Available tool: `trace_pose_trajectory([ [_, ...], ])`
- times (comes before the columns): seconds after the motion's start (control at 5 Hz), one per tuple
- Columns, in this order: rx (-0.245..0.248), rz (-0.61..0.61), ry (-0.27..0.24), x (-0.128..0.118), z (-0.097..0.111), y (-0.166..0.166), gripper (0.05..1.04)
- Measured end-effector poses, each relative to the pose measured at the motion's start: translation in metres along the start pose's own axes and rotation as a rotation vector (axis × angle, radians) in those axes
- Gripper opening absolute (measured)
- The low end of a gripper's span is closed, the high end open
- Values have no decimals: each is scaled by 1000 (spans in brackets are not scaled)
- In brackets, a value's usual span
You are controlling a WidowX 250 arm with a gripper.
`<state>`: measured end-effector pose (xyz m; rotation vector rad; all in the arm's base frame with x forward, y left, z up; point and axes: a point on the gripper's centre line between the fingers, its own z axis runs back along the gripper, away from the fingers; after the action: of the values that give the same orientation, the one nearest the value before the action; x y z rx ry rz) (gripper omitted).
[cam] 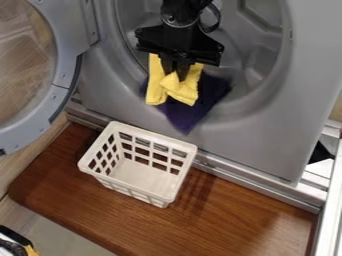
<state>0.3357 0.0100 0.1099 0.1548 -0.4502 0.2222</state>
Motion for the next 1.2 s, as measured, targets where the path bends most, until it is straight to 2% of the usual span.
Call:
trace_pose_trajectory([
  [0.6, -7, -47, 37, -47, 25, -13, 89],
  [0.8, -41, -69, 65, -63, 20, -22, 89],
  [1.0, -81, -133, 82, -75, 14, -40, 89],
  [1.2, -98, -224, 106, -91, 2, -67, 89],
])
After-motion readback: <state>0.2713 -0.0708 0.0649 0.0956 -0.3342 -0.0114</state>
